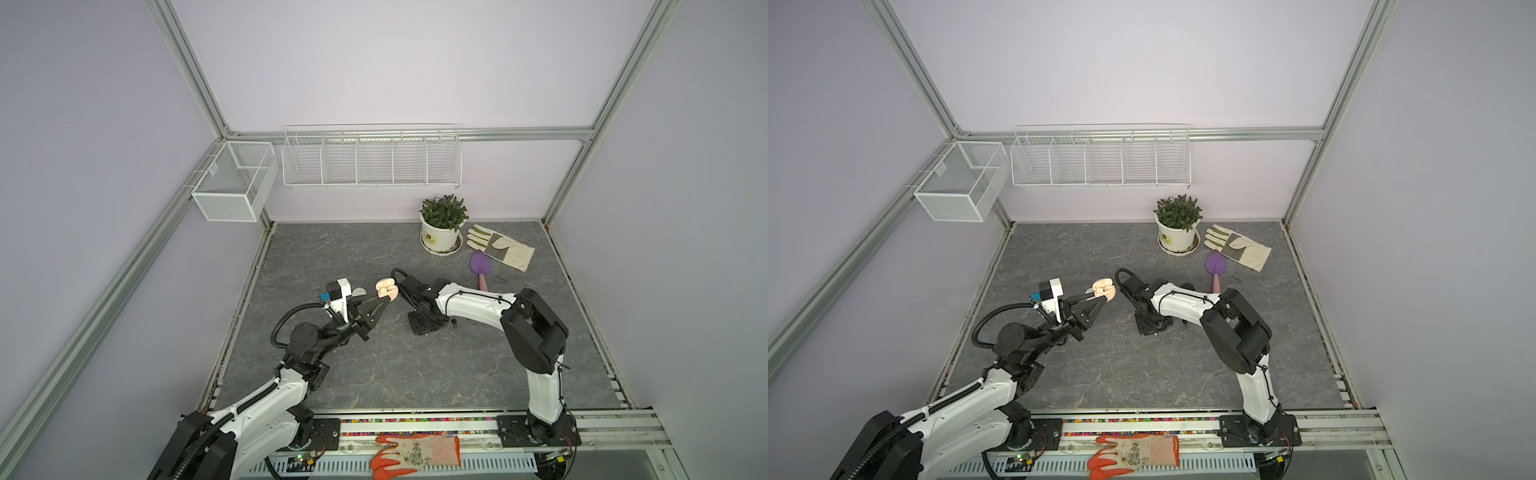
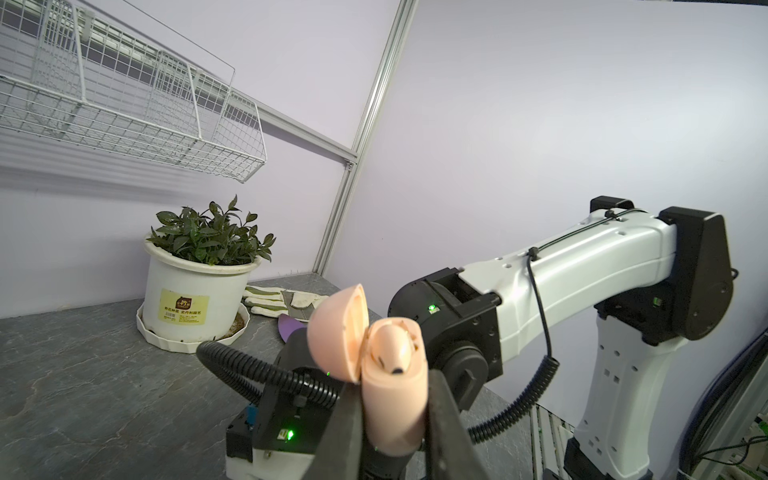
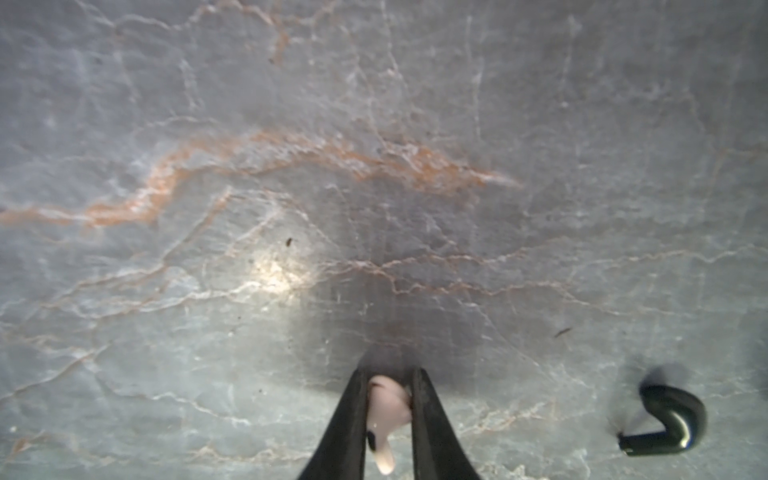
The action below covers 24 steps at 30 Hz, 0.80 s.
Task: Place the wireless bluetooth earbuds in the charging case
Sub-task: 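Lift the earbud with the right gripper off the table, then carry the earbud with the right gripper toward the case in the left gripper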
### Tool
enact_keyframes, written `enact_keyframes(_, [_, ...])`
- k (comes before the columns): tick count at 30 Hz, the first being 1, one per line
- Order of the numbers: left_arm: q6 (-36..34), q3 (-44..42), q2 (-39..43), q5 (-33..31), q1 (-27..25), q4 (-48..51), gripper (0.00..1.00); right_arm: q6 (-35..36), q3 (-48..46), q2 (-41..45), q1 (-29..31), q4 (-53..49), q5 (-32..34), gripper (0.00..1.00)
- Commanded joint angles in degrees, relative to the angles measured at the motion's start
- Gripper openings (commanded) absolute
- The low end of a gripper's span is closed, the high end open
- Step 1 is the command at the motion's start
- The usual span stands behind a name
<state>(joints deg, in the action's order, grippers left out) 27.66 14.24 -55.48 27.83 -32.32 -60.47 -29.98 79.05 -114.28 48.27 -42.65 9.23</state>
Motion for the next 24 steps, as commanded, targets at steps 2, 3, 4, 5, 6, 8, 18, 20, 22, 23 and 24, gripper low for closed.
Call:
enact_keyframes(2, [-1.3,-0.5,0.7,-1.0,-0.3,0.4,0.0,0.3,0.0,1.9,0.4,-0.3,1.2,0.21])
enact_keyframes(3, [-1.3,-0.5,0.7,-1.0,-0.3,0.4,0.0,0.4,-0.1,2.3,0.5,0.0,1.4,0.21])
enact_keyframes(4, [-1.2,-0.4,0.6,-1.0,-0.3,0.4,0.0,0.5,-0.3,2.7,0.4,0.2,1.5,0.2])
enact_keyframes(5, [-1.2,-0.4,0.6,-1.0,-0.3,0.4,0.0,0.7,-0.5,3.2,0.4,0.6,1.7,0.2])
enact_keyframes(6, [-1.1,-0.4,0.5,-1.1,-0.3,0.4,0.0,0.9,-0.8,3.5,0.4,1.0,1.7,0.2])
enact_keyframes(8, [-1.0,-0.2,0.4,-1.0,-0.3,0.4,0.0,1.0,-1.6,4.3,0.5,1.8,2.0,0.19])
enact_keyframes(18, [-0.8,0.5,-1.0,-1.1,-0.3,-2.0,0.0,2.9,-4.4,12.3,0.1,8.9,7.1,0.12])
enact_keyframes(20, [-0.5,1.0,-1.7,-1.0,-0.3,-3.1,0.0,3.9,-6.0,16.1,0.2,12.7,7.8,0.1])
enact_keyframes(22, [-0.5,1.7,-2.4,-1.0,-0.3,-3.8,0.0,5.2,-6.5,19.1,0.2,14.9,8.9,0.1])
enact_keyframes(23, [-0.5,2.0,-2.7,-1.0,-0.3,-4.4,0.0,5.8,-6.5,20.7,0.2,15.7,9.4,0.1])
enact_keyframes(24, [-0.5,2.3,-3.0,-1.0,-0.3,-4.8,0.0,6.5,-6.7,22.1,0.2,16.8,9.8,0.09])
